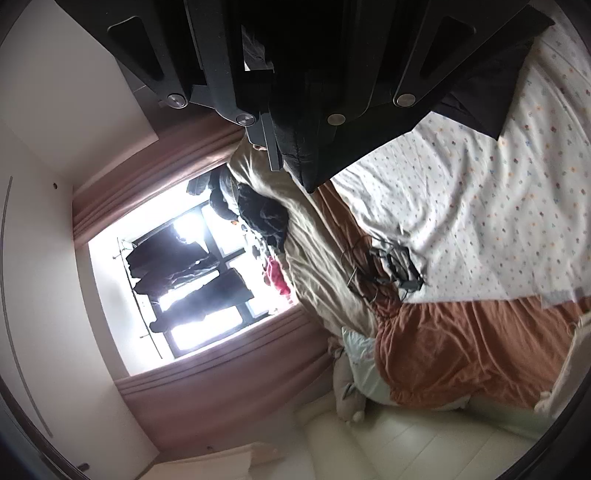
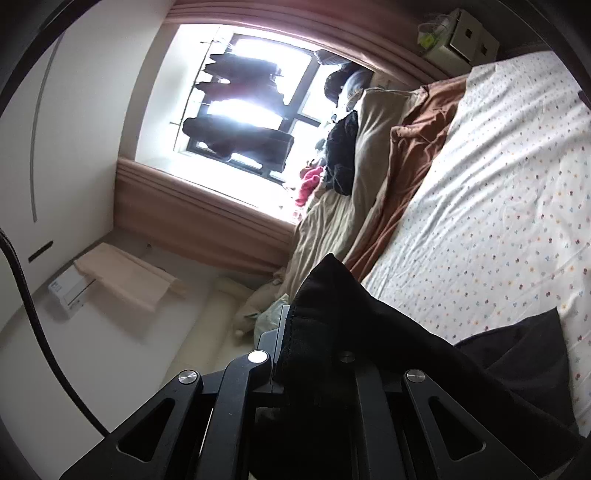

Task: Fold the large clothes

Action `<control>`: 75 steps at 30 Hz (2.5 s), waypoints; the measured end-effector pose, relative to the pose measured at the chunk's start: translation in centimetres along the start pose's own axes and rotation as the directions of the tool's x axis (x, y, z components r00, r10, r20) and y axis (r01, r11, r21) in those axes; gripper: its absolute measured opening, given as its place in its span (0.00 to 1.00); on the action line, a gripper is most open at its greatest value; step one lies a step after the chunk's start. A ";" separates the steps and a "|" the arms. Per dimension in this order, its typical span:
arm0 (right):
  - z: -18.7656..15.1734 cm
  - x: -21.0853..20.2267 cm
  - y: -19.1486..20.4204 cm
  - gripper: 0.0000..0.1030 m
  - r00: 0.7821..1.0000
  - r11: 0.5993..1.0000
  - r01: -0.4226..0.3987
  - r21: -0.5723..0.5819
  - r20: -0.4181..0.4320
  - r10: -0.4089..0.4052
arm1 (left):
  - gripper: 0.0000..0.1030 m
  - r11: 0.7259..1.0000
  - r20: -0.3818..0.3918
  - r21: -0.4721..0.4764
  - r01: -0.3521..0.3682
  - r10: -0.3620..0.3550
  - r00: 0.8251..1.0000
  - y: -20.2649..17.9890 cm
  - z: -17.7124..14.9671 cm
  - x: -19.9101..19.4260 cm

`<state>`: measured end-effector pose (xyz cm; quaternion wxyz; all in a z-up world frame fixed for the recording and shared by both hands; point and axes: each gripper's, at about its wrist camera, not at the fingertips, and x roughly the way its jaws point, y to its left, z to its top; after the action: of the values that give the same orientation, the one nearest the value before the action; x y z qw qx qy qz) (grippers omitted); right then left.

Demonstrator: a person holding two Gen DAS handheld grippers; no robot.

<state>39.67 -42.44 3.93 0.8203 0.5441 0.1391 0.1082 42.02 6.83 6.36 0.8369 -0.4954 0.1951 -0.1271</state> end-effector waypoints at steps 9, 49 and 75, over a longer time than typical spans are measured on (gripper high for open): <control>-1.0 3.4 -6.7 0.08 0.988 0.989 0.144 0.018 -0.052 -0.143 | 0.09 0.995 -0.091 0.014 -0.099 0.099 0.991 5.3 -1.2 5.5; -2.5 6.0 -10.1 0.45 0.778 0.800 0.532 -0.277 -0.212 -0.591 | 0.61 0.860 -0.271 0.267 -0.434 0.500 0.823 12.4 -2.2 6.3; -5.7 0.1 -11.8 0.03 0.687 0.736 0.549 -0.397 -0.287 -0.667 | 0.05 0.772 -0.416 0.509 -0.381 0.608 0.676 15.0 -7.4 4.6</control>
<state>38.06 -42.01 -9.09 0.8284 0.3087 0.4654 -0.0427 43.08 6.32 -10.99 0.8228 -0.1898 0.5317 -0.0653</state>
